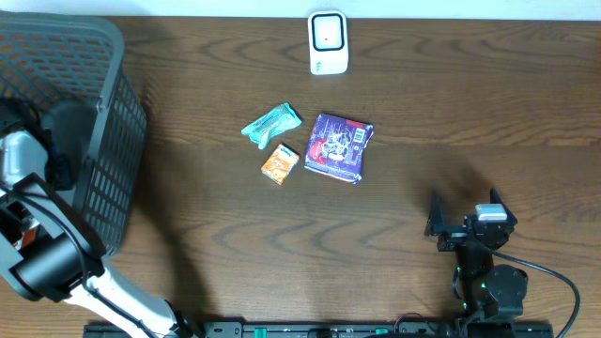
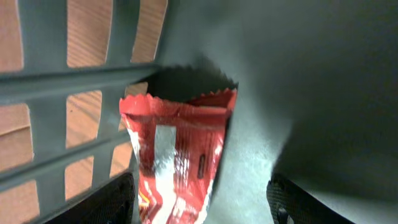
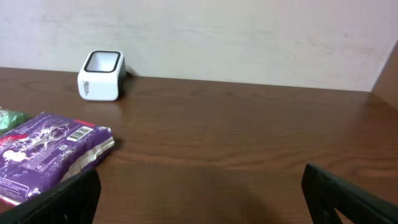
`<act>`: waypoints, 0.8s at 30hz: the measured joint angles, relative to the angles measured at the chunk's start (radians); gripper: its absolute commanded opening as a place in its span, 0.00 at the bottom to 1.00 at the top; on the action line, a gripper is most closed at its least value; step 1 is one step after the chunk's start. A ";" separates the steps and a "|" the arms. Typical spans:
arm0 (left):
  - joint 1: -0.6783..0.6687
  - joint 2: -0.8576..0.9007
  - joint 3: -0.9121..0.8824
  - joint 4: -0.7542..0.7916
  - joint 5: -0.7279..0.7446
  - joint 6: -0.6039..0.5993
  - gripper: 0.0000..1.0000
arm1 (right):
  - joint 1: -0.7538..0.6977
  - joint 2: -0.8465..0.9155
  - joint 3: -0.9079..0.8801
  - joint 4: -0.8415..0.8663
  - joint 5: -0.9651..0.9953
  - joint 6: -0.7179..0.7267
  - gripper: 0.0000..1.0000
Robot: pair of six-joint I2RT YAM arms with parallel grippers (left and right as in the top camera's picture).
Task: Scan the item barcode
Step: 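Reach into the basket and grasp the red snack bag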
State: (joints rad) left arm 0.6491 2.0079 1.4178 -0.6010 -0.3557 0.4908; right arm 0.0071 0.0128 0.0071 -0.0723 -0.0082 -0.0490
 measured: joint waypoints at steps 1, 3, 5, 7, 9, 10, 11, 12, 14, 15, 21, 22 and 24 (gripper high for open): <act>0.009 0.000 0.000 0.003 0.013 0.005 0.68 | 0.000 0.000 0.000 0.000 0.000 0.000 0.99; 0.035 0.000 0.000 0.008 0.044 0.015 0.68 | 0.000 0.000 0.000 0.000 0.000 0.000 0.99; 0.065 0.000 0.000 0.015 0.071 0.020 0.68 | 0.000 0.000 0.000 0.000 0.000 0.000 0.99; 0.093 0.000 0.000 0.014 0.112 0.039 0.68 | 0.000 0.000 0.000 0.000 0.000 0.000 0.99; 0.109 0.000 0.000 0.014 0.146 0.052 0.68 | 0.000 0.000 0.000 0.000 0.000 0.000 0.99; 0.116 0.000 0.000 0.014 0.164 0.060 0.68 | 0.000 0.000 0.000 0.000 0.000 0.000 0.99; 0.122 0.000 0.000 0.014 0.182 0.066 0.68 | 0.000 0.000 0.000 0.000 0.000 0.000 0.99; 0.127 0.000 0.000 0.014 0.197 0.070 0.67 | 0.000 0.000 0.000 0.000 0.000 0.000 0.99; 0.135 0.001 0.000 0.014 0.225 0.079 0.53 | 0.000 0.000 0.000 0.000 0.000 0.000 0.99; 0.138 0.004 0.003 0.010 0.243 0.087 0.35 | 0.000 0.000 0.000 0.000 0.000 0.000 0.99; 0.139 0.030 0.027 0.006 0.275 0.089 0.08 | 0.000 0.000 0.000 0.000 0.000 0.000 0.99; 0.139 0.030 0.028 0.005 0.275 0.086 0.08 | 0.000 0.000 0.000 0.000 0.000 0.000 0.99; 0.139 0.029 0.029 0.003 0.272 0.082 0.08 | 0.000 0.000 0.000 0.000 0.000 0.000 0.99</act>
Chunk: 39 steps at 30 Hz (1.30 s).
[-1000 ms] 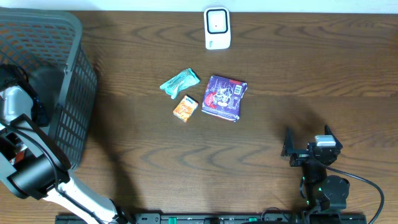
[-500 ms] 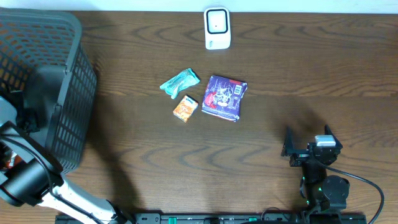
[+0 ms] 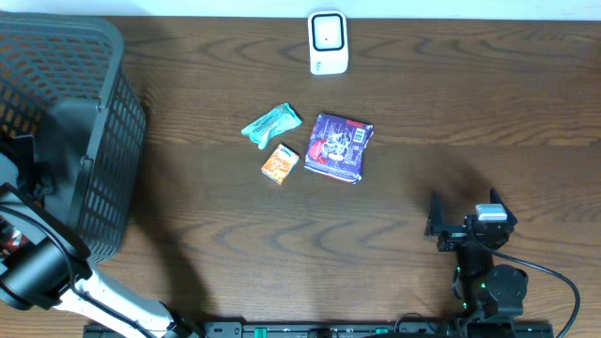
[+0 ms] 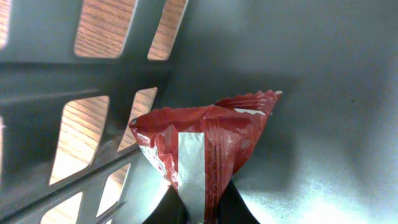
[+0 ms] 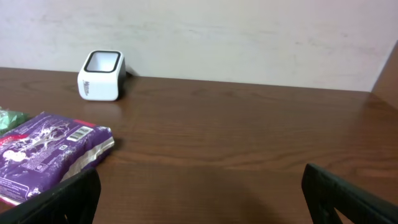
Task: Scan the item barcode
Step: 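Reach into the basket and grasp the red snack bag, then place the red snack bag beside the purple package and release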
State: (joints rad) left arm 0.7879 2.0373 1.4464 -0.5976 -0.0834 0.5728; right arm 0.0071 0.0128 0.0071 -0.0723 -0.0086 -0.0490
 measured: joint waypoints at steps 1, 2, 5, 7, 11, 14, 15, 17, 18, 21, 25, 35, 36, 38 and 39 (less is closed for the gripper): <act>-0.001 -0.001 0.000 0.000 -0.001 -0.001 0.07 | 0.000 0.000 0.000 0.000 0.000 0.000 0.99; -0.004 -0.002 0.000 0.000 -0.002 -0.004 0.07 | 0.000 0.000 0.000 0.000 0.000 0.000 0.99; -0.010 -0.009 -0.003 -0.005 -0.005 -0.031 0.07 | 0.000 0.000 0.000 0.000 0.000 0.000 0.99; -0.021 -0.024 -0.014 -0.013 -0.002 -0.045 0.07 | 0.000 0.000 0.000 0.000 0.000 0.000 0.99; -0.066 -0.103 -0.037 -0.027 0.004 -0.058 0.07 | 0.000 0.000 0.000 0.000 0.000 0.000 0.99; -0.116 -0.226 -0.039 -0.024 0.008 -0.064 0.07 | 0.000 0.000 0.000 0.000 0.000 0.000 0.99; -0.132 -0.266 -0.039 -0.023 0.007 -0.068 0.07 | 0.000 0.000 0.000 0.000 0.000 0.000 0.99; -0.171 -0.363 -0.039 -0.022 0.017 -0.072 0.07 | 0.000 0.000 0.000 0.000 0.000 0.000 0.99; -0.189 -0.403 -0.038 -0.018 0.024 -0.073 0.07 | 0.000 0.000 0.000 0.000 0.000 0.000 0.99; -0.252 -0.526 -0.038 0.019 0.035 -0.105 0.07 | 0.000 0.000 0.000 0.000 0.000 0.000 0.99; -0.332 -0.661 -0.038 0.055 0.084 -0.187 0.07 | 0.000 0.000 0.000 0.000 0.000 0.000 0.99; -0.658 -0.901 -0.038 0.138 0.326 -0.530 0.07 | 0.000 0.000 0.000 0.000 0.000 0.000 0.99; -0.705 -0.900 -0.038 0.133 0.338 -0.565 0.07 | 0.000 0.000 0.000 0.000 0.000 0.000 0.99; -0.785 -0.885 -0.038 0.113 0.352 -0.617 0.07 | 0.000 0.000 0.000 0.000 0.000 0.000 0.99; -0.822 -0.873 -0.038 0.098 0.359 -0.640 0.07 | 0.000 0.000 0.000 0.000 0.000 0.000 0.99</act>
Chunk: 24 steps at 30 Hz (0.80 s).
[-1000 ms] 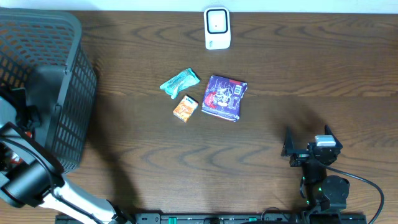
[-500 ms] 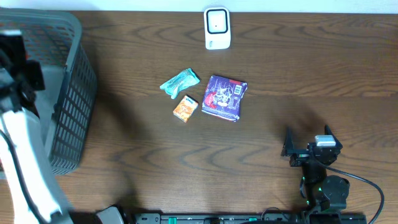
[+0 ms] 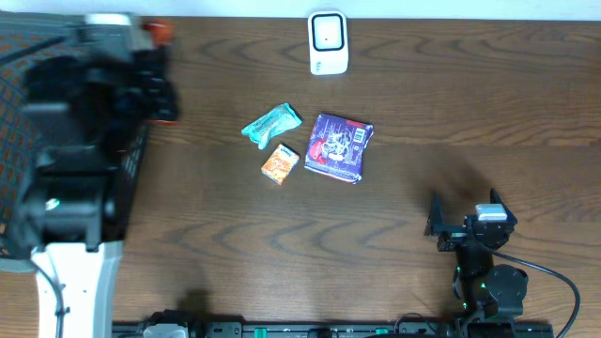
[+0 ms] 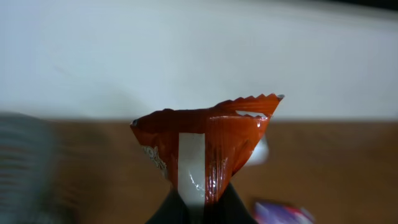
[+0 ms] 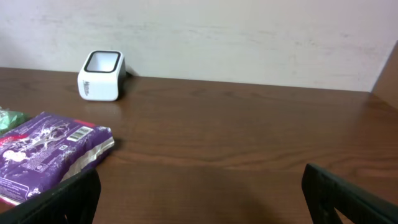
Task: Scan the item barcode
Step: 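Place the red snack bag beside the purple package and release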
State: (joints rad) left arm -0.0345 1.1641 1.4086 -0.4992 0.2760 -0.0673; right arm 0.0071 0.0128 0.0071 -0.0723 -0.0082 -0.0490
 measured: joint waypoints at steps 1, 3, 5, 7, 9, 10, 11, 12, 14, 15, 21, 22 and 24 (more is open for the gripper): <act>-0.034 0.015 0.000 -0.014 0.005 -0.022 0.07 | 0.000 0.000 0.000 0.000 0.000 0.000 0.99; -0.100 0.059 0.000 -0.037 0.007 -0.071 0.07 | 0.000 0.000 0.000 0.000 0.000 0.000 0.99; -0.156 0.112 0.000 -0.051 0.003 -0.124 0.07 | 0.000 0.000 0.000 0.000 0.000 0.000 0.99; -0.204 0.172 0.000 -0.061 -0.021 -0.185 0.08 | 0.000 0.000 0.000 0.000 0.000 0.000 0.99; -0.240 0.238 0.000 -0.067 -0.052 -0.246 0.07 | 0.000 0.000 0.000 0.000 0.000 0.000 0.99; -0.255 0.274 0.000 -0.068 -0.066 -0.277 0.07 | 0.000 0.000 0.000 0.000 0.000 0.000 0.99; -0.270 0.317 0.000 -0.068 -0.077 -0.309 0.08 | 0.000 0.000 0.000 0.000 0.000 0.000 0.99; -0.280 0.356 0.000 -0.068 -0.086 -0.339 0.07 | 0.000 0.000 0.000 0.000 0.000 0.000 0.99; -0.299 0.423 0.000 -0.068 -0.099 -0.382 0.07 | 0.000 0.000 0.000 0.000 0.000 0.000 0.99; -0.308 0.460 0.000 -0.067 -0.102 -0.404 0.07 | 0.000 0.000 0.000 0.000 0.000 0.000 0.99; -0.346 0.612 0.000 -0.056 -0.111 -0.484 0.50 | 0.000 0.000 0.000 0.000 0.000 0.000 0.99; -0.351 0.625 0.000 -0.055 -0.111 -0.493 0.50 | 0.000 0.000 0.000 0.000 0.000 0.000 0.99; -0.355 0.634 0.000 -0.055 -0.111 -0.502 0.57 | 0.000 0.000 0.000 0.000 0.000 0.000 0.99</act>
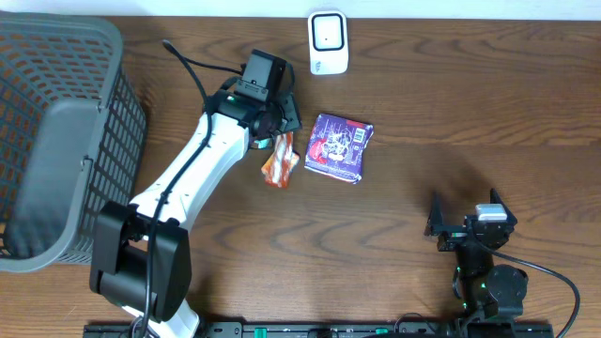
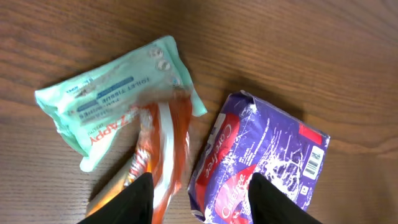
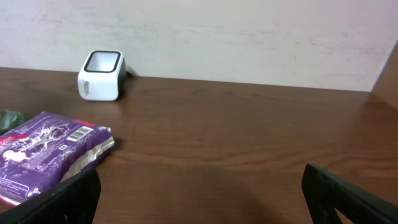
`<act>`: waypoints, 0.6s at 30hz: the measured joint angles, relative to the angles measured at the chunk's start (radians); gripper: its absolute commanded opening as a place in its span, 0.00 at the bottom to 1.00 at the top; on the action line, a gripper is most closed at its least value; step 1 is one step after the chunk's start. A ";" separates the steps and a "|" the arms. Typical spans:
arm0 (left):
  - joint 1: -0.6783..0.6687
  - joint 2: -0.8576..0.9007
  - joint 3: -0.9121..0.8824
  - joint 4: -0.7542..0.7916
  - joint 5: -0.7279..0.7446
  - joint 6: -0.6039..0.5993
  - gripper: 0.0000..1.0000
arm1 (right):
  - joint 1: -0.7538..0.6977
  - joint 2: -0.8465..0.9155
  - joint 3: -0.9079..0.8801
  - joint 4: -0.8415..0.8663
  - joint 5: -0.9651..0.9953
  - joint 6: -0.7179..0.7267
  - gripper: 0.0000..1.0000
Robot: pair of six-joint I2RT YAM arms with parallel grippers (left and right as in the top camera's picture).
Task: Scan the item barcode
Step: 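Place the red snack bag beside the purple package and release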
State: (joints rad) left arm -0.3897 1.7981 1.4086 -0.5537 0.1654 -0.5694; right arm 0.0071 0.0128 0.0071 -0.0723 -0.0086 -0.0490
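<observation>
A red snack packet (image 2: 160, 149) shows blurred just ahead of my left gripper (image 2: 198, 190), whose fingers stand wide apart, open and off it. In the overhead view the packet (image 1: 279, 160) lies on the table just below the left gripper (image 1: 278, 122). The white barcode scanner (image 1: 328, 42) stands at the table's far edge, also visible from the right wrist as the scanner (image 3: 101, 76). My right gripper (image 1: 465, 225) rests open near the front right, nothing between its fingers (image 3: 68, 199).
A mint-green tissue pack (image 2: 115, 102) and a purple chocolate pack (image 2: 264, 155) lie either side of the red packet. The purple pack (image 1: 340, 147) sits right of centre. A grey mesh basket (image 1: 66, 141) fills the left side.
My left gripper was shut on the red packet high over the basket's right edge. Now it is open over the table's middle and the packet is loose below it, among the other items.
My left gripper was open around the red packet inside the basket. Then it was shut on the packet there, then held it up above the basket. Now it is open at mid-table, the packet released by the green and purple packs. The right arm stayed still.
</observation>
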 measured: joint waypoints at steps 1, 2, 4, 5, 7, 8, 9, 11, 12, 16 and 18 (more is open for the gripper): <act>0.000 0.000 0.000 0.000 0.000 0.000 0.66 | 0.000 0.000 0.000 0.000 0.000 0.000 0.99; 0.000 -0.002 0.000 0.002 0.000 -0.003 0.79 | 0.000 0.000 0.000 0.000 0.000 0.000 0.99; 0.002 -0.006 0.000 -0.002 -0.004 -0.006 0.90 | 0.000 0.000 0.000 0.000 0.000 0.000 0.99; 0.005 -0.012 0.000 -0.013 -0.006 -0.004 0.91 | 0.000 0.000 0.000 0.000 0.000 0.000 0.99; 0.014 -0.031 0.000 -0.046 -0.007 0.001 1.00 | 0.000 0.000 0.000 0.000 0.000 0.000 0.99; 0.022 -0.050 0.000 -0.069 -0.008 0.006 0.99 | 0.000 0.000 0.000 0.000 0.000 0.000 0.99; 0.031 -0.071 0.000 -0.092 -0.008 0.011 0.98 | 0.000 0.000 0.000 0.000 0.000 0.000 0.99; 0.057 -0.130 0.000 -0.152 -0.008 0.026 0.98 | 0.000 0.000 0.000 0.000 0.000 0.000 0.99; 0.073 -0.163 0.000 -0.191 -0.007 0.037 0.98 | 0.000 0.000 0.000 -0.001 0.000 0.000 0.99; 0.154 -0.297 0.000 -0.373 -0.013 0.082 0.98 | 0.000 0.000 0.000 0.000 0.000 0.000 0.99; 0.195 -0.342 0.000 -0.465 -0.016 0.098 0.98 | 0.000 0.000 0.000 0.000 0.000 0.000 0.99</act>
State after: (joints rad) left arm -0.1951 1.4559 1.4090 -1.0191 0.1493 -0.4717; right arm 0.0071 0.0128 0.0071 -0.0723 -0.0082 -0.0490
